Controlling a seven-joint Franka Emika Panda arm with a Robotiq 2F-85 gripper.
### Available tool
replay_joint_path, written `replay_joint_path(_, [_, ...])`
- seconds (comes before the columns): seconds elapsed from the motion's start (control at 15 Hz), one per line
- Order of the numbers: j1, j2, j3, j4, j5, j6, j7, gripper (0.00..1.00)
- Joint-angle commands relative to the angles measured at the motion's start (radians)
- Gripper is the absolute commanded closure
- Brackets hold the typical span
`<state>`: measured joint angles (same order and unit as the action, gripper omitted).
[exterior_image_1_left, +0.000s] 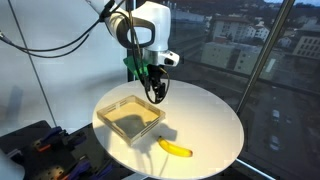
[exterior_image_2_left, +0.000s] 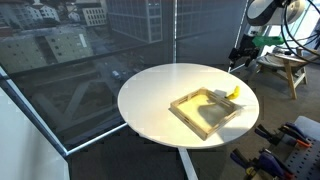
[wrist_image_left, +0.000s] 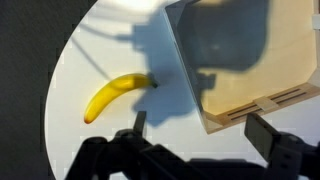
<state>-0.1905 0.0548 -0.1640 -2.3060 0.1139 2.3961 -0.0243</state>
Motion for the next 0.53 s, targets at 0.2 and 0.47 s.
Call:
replay_joint_path(0.2, [0.004,0.0,-0.004,0.001,-0.001,-0.003,0.0,0.0])
replay_joint_path(0.47, [0.004,-0.007,-0.003,0.001,-0.005,0.002,-0.006,0.0])
